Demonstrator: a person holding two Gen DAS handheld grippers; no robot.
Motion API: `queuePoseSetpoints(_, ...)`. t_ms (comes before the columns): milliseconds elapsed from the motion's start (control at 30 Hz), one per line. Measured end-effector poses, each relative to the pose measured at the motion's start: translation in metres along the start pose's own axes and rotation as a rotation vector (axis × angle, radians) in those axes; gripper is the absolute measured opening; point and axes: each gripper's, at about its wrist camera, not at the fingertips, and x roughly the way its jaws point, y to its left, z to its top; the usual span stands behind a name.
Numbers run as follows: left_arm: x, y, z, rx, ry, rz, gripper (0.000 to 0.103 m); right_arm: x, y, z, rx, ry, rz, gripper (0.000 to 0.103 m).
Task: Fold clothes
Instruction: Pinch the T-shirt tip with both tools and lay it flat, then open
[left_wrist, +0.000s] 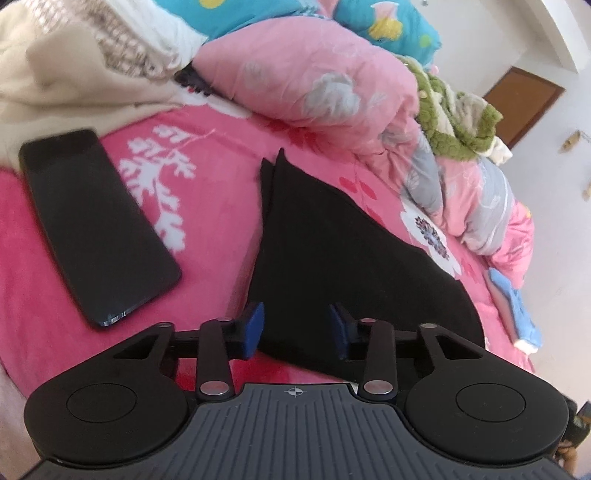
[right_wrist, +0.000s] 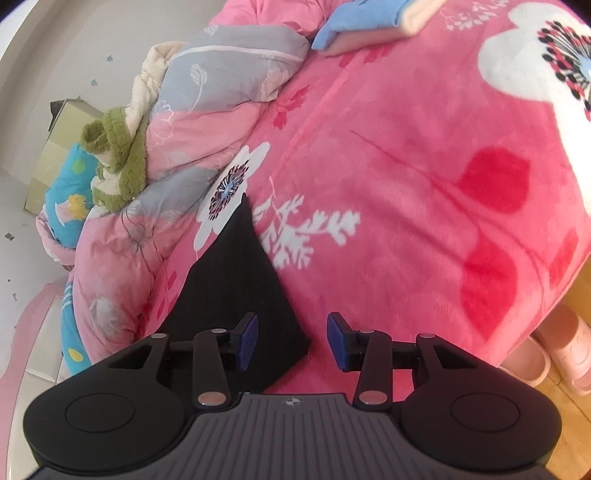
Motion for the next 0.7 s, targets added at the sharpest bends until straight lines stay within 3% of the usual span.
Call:
queuePoseSetpoints(233, 0.009, 0.010, -0.006, -0.072, -0.002, 0.036, 0.005, 0.009, -0.001, -0.006, 0.008, 0.014, -0.002, 0.039)
queuePoseSetpoints(300, 0.009, 0.011, -0.007, -0.073, -0.009, 0.054, 0.000, 0.014, -0.001, -0.007, 0.005, 0.023, -0.002, 0.031)
queuePoseSetpoints(333, 0.008, 0.011, -0.008, -0.074, -0.014, 0.064, 0.000, 0.018, -0.001, -0.009, 0.000, 0.028, -0.004, 0.024)
queuePoseSetpoints(367, 0.006, 0.011, -0.008, -0.076, -0.018, 0.071, 0.000, 0.020, -0.001, -0.011, -0.004, 0.026, -0.009, 0.008)
queuePoseSetpoints(400, 0.002, 0.011, -0.007, -0.075, -0.028, 0.076, 0.000, 0.019, -0.002, -0.013, 0.000, 0.019, -0.007, 0.005)
queuePoseSetpoints(567, -0.011, 0.016, -0.004, -0.059, -0.057, 0.108, 0.000, 0.002, -0.002, -0.015, 0.017, -0.038, 0.036, 0.003)
queuePoseSetpoints(700, -0.012, 0.027, -0.007, -0.087, -0.031, 0.076, 0.000, 0.014, -0.017, -0.014, 0.048, -0.010, 0.003, 0.003)
